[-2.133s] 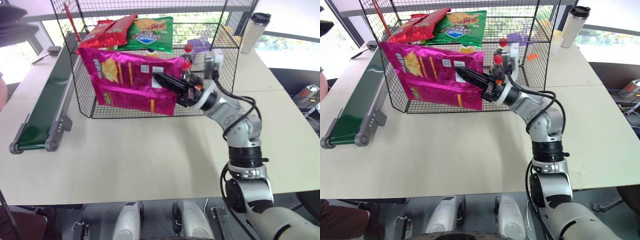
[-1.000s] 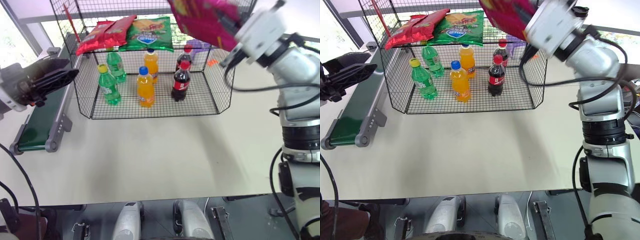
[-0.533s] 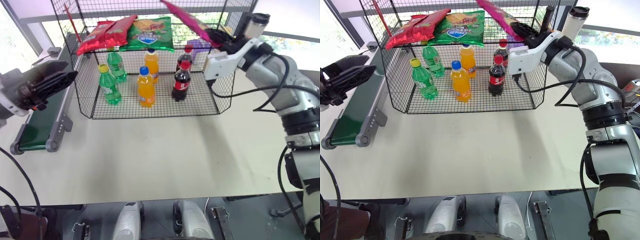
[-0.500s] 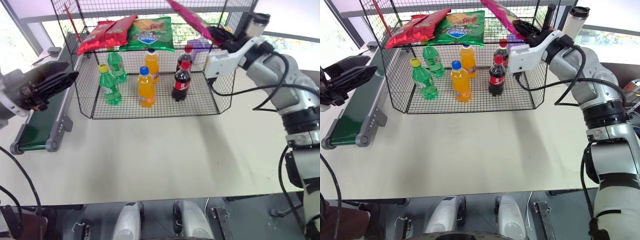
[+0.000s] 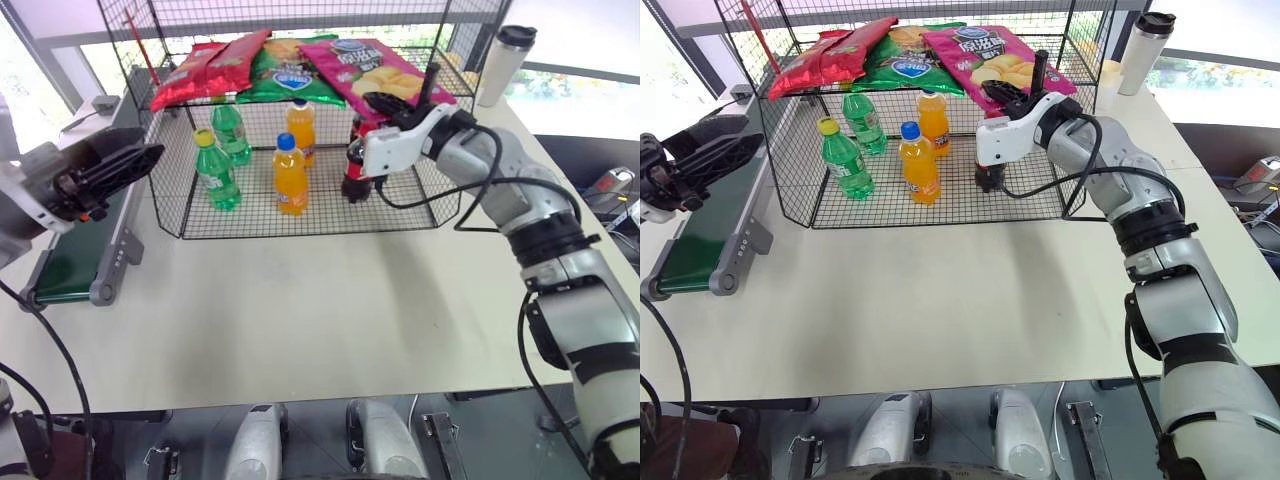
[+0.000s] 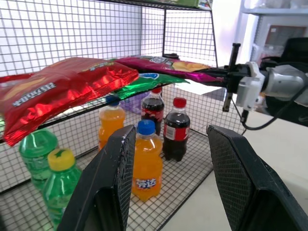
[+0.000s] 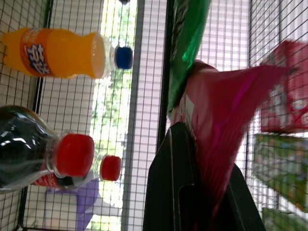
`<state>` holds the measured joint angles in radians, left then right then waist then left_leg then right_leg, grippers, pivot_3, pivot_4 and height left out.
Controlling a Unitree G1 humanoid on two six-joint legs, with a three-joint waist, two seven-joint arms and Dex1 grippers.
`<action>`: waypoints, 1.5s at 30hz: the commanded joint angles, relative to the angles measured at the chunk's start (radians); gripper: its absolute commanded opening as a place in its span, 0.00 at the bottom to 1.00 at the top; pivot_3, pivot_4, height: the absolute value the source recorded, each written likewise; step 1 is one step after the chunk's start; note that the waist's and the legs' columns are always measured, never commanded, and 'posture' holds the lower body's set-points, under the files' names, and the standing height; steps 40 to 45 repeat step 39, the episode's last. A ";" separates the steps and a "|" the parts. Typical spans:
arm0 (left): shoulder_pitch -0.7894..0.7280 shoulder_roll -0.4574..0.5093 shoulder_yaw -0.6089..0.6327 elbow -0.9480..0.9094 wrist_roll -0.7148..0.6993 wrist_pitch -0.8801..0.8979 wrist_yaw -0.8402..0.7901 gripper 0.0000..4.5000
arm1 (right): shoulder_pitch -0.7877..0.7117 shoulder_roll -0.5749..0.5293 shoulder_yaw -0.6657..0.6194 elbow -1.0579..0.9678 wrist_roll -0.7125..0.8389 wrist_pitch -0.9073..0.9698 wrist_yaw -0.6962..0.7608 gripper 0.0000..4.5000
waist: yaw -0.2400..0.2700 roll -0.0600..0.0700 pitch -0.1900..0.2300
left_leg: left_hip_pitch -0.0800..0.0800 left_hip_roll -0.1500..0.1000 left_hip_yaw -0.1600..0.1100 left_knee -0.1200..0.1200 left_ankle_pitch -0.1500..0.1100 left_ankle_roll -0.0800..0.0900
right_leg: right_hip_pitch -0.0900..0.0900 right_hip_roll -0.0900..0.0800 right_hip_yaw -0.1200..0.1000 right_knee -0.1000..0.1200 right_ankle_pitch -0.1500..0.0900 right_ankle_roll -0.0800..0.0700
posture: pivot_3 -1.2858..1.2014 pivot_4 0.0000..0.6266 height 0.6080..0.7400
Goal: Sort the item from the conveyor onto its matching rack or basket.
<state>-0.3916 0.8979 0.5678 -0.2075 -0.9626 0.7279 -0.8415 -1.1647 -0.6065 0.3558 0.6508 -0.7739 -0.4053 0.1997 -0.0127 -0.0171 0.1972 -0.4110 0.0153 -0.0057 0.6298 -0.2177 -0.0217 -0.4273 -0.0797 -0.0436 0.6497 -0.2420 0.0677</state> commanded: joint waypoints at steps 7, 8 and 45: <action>0.043 -0.029 0.032 -0.069 -0.033 -0.010 0.044 0.53 | -0.113 0.017 0.003 0.103 -0.033 0.155 -0.085 0.00 | -0.007 0.000 0.000 | 0.000 0.000 0.000 0.000 0.000 0.000 | 0.000 0.000 0.001 0.000 0.000 0.000 | 0.52 0.24 1.00; 0.048 -0.035 0.030 -0.079 -0.042 -0.006 0.049 0.53 | -0.117 0.022 0.007 0.105 -0.031 0.157 -0.085 0.00 | -0.007 0.000 0.000 | 0.000 0.000 0.000 0.000 0.000 0.000 | 0.000 0.000 0.001 0.000 0.000 0.000 | 0.52 0.24 1.00; 0.195 -0.192 -0.141 -0.289 -0.027 0.004 0.351 0.56 | 0.423 -0.048 -0.504 -0.802 1.168 0.555 0.365 0.99 | 0.004 -0.001 0.000 | 0.001 0.001 0.000 0.001 0.000 0.000 | 0.003 0.000 0.002 -0.001 0.002 0.003 | 0.52 0.24 1.00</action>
